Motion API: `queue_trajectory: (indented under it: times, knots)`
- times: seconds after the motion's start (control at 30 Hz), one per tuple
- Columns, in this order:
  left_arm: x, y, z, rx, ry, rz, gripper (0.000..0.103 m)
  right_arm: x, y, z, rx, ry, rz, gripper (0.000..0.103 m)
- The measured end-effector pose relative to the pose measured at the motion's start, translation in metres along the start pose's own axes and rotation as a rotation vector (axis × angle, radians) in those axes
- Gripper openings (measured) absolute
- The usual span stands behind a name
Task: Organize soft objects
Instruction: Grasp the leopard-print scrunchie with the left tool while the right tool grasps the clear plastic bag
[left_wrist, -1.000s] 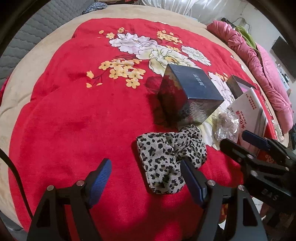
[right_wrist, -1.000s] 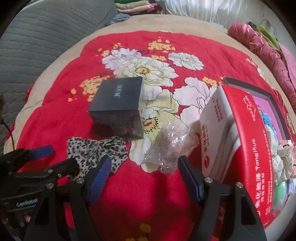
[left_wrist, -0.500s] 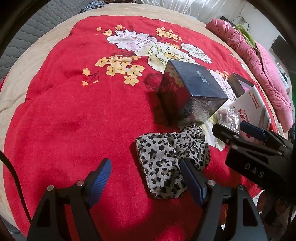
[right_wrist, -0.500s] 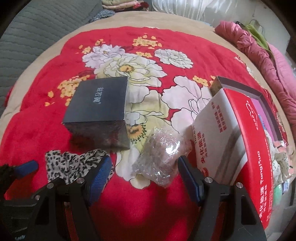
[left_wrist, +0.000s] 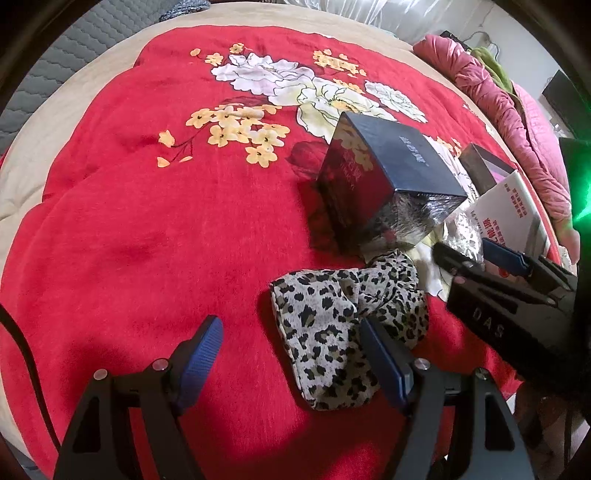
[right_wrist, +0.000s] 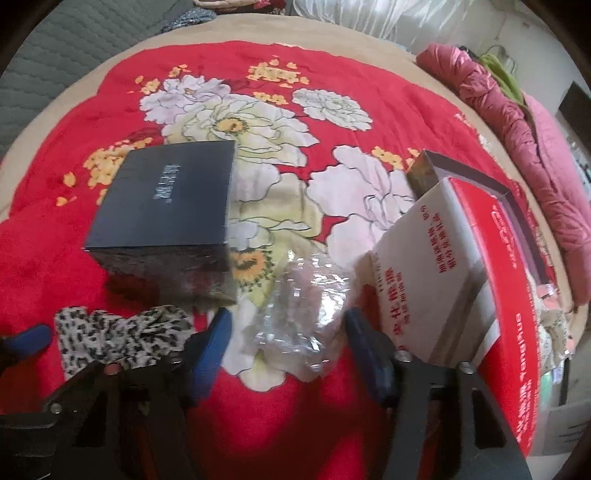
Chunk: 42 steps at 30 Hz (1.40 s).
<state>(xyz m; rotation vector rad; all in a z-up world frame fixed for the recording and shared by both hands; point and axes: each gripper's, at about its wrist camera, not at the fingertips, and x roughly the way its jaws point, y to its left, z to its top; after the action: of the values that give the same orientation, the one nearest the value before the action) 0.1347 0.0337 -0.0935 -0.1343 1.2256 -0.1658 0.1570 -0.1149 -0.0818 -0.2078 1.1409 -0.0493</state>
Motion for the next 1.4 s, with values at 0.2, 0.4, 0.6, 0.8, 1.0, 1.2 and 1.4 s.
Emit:
queue_trajectory:
  times: [0.2, 0.4, 0.6, 0.8, 1.0, 1.2, 1.4]
  knots:
    - [0.003, 0.000, 0.001, 0.001, 0.002, 0.003, 0.076, -0.009, -0.007, -0.003, 0.002, -0.031, 0.055, 0.051]
    - [0.004, -0.001, 0.003, 0.005, 0.000, 0.006, 0.076, -0.030, -0.007, -0.015, -0.028, -0.023, 0.200, 0.051]
    - [0.005, -0.004, 0.004, 0.012, -0.003, 0.005, 0.071, -0.035, -0.005, -0.039, -0.091, 0.012, 0.239, 0.051]
    - [0.008, -0.011, 0.007, 0.024, -0.001, -0.009, 0.056, -0.032, -0.004, -0.043, -0.096, 0.015, 0.246, 0.052]
    - [0.012, -0.014, 0.008, 0.027, -0.001, -0.020, 0.041, -0.029, -0.003, -0.042, -0.099, 0.010, 0.235, 0.052]
    - [0.013, -0.015, 0.009, 0.026, -0.004, -0.016, 0.024, -0.029, -0.005, -0.042, -0.096, -0.001, 0.239, 0.053]
    - [0.004, -0.017, 0.008, 0.025, -0.022, -0.027, 0.015, -0.031, -0.007, -0.041, -0.084, -0.008, 0.252, 0.053]
